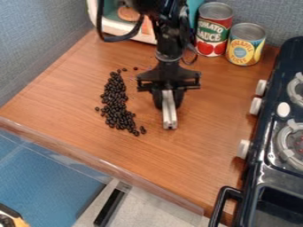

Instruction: Sweep into pile

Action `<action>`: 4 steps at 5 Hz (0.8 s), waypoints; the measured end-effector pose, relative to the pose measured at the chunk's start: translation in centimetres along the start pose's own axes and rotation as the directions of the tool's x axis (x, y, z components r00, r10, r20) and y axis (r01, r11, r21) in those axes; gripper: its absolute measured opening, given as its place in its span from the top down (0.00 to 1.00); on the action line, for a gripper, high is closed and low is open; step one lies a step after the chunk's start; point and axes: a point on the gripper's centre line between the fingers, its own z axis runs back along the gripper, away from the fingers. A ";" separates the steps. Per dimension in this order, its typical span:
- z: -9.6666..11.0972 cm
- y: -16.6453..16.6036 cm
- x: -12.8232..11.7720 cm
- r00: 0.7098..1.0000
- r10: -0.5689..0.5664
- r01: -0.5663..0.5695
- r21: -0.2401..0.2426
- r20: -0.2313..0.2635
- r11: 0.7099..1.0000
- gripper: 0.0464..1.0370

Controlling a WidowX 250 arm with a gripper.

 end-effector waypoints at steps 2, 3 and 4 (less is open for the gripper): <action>0.0 0.6 0.1 0.996 0.018 -0.015 0.028 -0.087 1.000 0.04; 2.4 0.8 0.3 0.997 -0.021 0.022 0.021 -0.071 1.000 0.03; 5.1 1.1 1.1 1.000 -0.027 0.027 0.039 0.011 0.999 0.04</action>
